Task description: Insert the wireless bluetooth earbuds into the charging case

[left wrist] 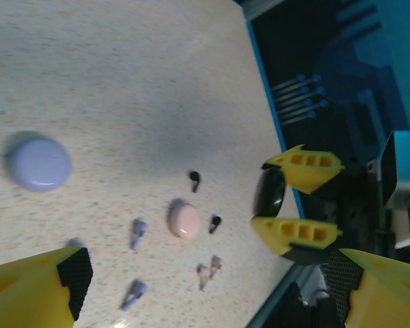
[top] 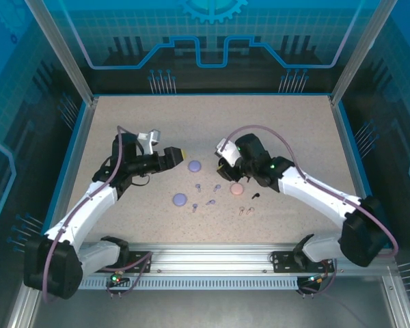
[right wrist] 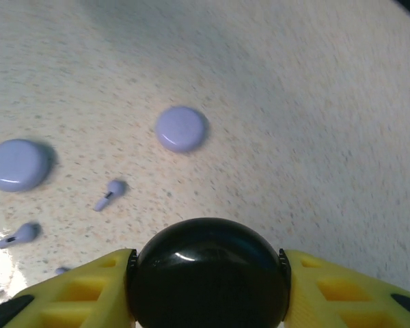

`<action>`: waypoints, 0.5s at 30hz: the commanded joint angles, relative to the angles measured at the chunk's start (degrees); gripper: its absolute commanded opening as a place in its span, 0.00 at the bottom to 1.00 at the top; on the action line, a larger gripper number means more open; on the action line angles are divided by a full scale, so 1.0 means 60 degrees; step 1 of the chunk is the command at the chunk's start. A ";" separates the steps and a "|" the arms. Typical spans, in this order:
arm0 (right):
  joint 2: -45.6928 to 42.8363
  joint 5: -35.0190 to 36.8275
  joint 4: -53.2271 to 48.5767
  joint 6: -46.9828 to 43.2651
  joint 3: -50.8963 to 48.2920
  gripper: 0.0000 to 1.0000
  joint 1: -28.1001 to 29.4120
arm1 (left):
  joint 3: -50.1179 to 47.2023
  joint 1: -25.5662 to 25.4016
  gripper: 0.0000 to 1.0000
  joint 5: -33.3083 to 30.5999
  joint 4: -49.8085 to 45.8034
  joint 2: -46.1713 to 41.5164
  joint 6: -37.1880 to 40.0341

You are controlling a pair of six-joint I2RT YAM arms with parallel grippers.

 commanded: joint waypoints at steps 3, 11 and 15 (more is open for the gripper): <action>-0.1029 -0.0058 0.2289 -0.1322 -0.1126 0.46 0.0713 | 0.0707 -0.0732 0.89 0.0807 0.0360 0.0339 0.0147; -0.1381 0.0369 0.2536 -0.1563 -0.1244 0.45 0.1267 | 0.0988 -0.1562 0.85 0.1178 0.0611 0.0908 0.0233; -0.1438 0.0360 0.2583 -0.1492 -0.1146 0.45 0.1320 | 0.1047 -0.1888 0.83 0.1298 0.0664 0.1154 0.0330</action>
